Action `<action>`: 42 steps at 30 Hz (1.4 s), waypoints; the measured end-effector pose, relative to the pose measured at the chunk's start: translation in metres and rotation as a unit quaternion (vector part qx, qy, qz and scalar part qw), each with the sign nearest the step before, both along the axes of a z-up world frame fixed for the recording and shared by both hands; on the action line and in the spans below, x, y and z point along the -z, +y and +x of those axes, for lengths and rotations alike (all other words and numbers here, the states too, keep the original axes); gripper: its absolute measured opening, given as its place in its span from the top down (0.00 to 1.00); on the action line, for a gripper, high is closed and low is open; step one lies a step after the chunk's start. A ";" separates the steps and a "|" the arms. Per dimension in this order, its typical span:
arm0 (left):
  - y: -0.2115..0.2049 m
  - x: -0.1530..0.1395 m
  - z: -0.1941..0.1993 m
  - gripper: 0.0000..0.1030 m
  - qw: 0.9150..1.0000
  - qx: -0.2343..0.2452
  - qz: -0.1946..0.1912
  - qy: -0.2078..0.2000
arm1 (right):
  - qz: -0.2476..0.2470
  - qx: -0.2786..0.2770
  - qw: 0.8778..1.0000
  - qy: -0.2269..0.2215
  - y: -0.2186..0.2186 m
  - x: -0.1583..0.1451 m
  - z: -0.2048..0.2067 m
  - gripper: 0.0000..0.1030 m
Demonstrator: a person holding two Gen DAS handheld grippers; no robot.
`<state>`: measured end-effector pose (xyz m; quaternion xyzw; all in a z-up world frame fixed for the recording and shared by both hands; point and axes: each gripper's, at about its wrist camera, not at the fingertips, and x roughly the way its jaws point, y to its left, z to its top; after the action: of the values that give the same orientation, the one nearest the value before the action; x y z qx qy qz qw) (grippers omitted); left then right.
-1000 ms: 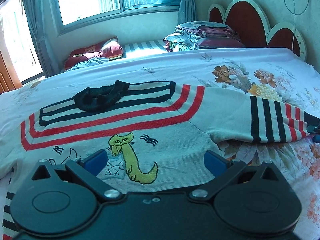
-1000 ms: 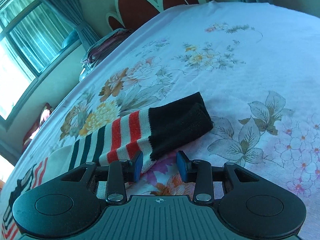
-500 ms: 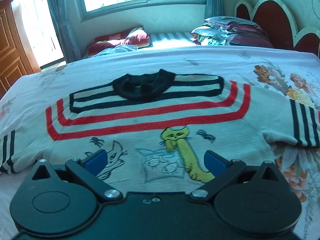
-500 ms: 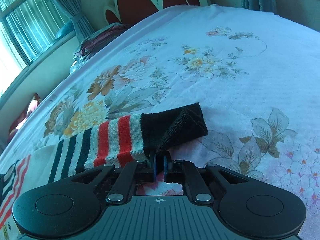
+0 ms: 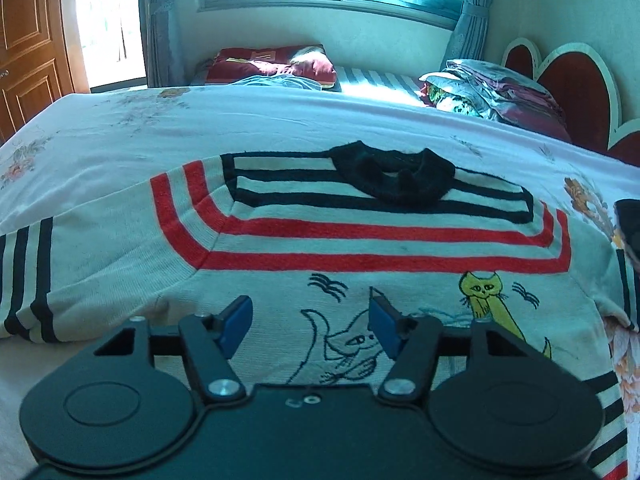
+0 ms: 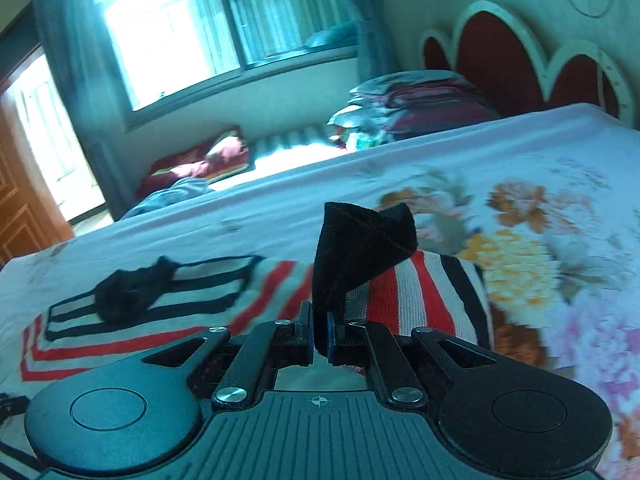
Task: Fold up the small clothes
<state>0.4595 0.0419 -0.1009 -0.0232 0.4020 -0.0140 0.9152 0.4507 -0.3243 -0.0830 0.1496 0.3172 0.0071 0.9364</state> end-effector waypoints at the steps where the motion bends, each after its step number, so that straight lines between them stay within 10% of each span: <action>1: 0.006 -0.001 0.001 0.41 1.000 0.000 -0.007 -0.003 | -0.002 -0.019 1.000 0.000 0.021 0.001 0.006 0.95; 14: 0.070 0.007 0.003 0.40 0.999 -0.010 -0.040 0.004 | -0.038 -0.198 0.977 0.064 0.217 0.064 0.038 0.95; 19: 0.070 0.012 0.006 0.34 0.998 0.005 -0.067 0.007 | -0.058 -0.216 0.974 0.030 0.239 0.059 0.022 0.50; 32: -0.003 0.040 0.063 0.40 0.988 0.101 -0.119 0.021 | -0.041 -0.036 0.998 -0.020 0.096 0.022 -0.037 0.59; 42: -0.021 0.048 0.079 0.93 0.988 0.121 -0.094 0.035 | -0.028 0.014 0.998 0.057 0.043 0.068 -0.040 0.59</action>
<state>0.5384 0.0204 -0.1485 -0.0605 0.4306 -0.1615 0.8859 0.4111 -0.2814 -0.1514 0.1282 0.3681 -0.0231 0.9206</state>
